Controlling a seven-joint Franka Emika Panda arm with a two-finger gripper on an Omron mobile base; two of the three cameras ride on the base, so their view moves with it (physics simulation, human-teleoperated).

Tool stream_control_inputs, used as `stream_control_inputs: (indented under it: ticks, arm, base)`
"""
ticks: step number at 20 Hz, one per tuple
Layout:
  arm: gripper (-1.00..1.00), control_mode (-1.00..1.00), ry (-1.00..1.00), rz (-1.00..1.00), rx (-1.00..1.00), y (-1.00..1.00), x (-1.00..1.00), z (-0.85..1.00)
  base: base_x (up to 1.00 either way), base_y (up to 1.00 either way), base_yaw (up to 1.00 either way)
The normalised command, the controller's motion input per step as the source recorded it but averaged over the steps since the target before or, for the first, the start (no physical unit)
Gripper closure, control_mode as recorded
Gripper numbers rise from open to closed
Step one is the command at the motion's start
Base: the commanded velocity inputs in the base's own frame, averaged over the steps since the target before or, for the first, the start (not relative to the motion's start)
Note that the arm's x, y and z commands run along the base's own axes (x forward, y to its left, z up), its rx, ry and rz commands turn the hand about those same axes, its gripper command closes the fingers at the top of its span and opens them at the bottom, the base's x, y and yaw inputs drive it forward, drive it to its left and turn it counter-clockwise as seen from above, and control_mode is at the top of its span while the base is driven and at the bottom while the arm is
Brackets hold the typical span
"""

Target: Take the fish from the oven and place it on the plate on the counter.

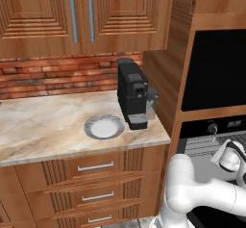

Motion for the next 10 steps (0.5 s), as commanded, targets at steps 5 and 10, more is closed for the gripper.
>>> stream_control_inputs:
  ticks: [5,10]
  arm:
    - [-1.00,-1.00,-0.15,0.00,0.00,0.24,0.35,-0.06]
    - [-1.00,-1.00,-0.12,0.00,0.00,0.28,0.29,0.00]
  base:
    - [0.00,0.00,0.00]
    - [0.00,0.00,0.00]
